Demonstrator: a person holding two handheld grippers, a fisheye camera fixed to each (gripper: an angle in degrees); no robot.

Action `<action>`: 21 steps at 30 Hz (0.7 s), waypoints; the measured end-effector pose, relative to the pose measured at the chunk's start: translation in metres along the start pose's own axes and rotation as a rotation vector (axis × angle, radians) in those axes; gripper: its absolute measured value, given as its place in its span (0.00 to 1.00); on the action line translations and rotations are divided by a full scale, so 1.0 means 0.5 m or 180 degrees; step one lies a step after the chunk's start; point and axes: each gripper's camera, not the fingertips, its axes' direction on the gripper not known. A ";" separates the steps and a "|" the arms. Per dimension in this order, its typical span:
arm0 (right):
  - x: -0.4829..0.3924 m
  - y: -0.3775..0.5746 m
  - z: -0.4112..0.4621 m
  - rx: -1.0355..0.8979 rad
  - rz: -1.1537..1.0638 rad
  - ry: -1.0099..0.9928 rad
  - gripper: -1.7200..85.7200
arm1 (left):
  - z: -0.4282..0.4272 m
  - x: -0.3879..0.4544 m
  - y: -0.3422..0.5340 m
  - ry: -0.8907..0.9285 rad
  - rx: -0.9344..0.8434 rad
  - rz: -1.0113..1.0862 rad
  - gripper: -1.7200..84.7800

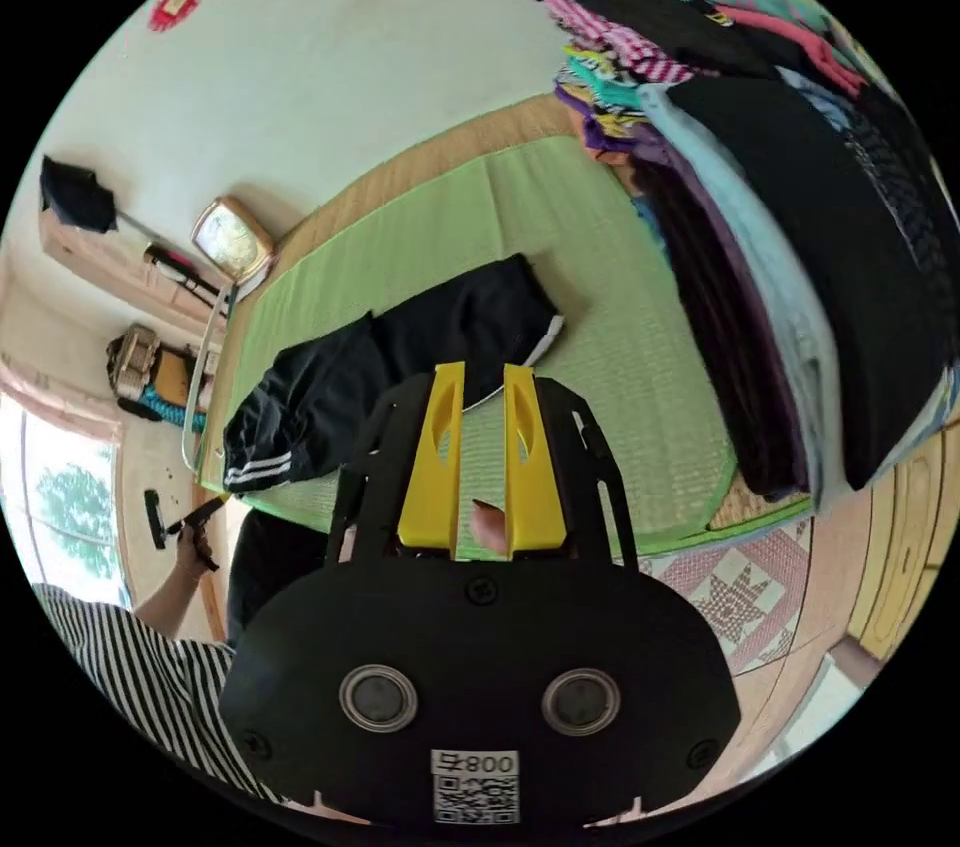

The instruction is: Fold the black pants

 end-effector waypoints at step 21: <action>-0.377 0.146 0.083 -0.0991 -0.2139 0.0093 0.03 | 0.018 -0.107 -0.092 0.0350 -0.0207 -0.0194 0.03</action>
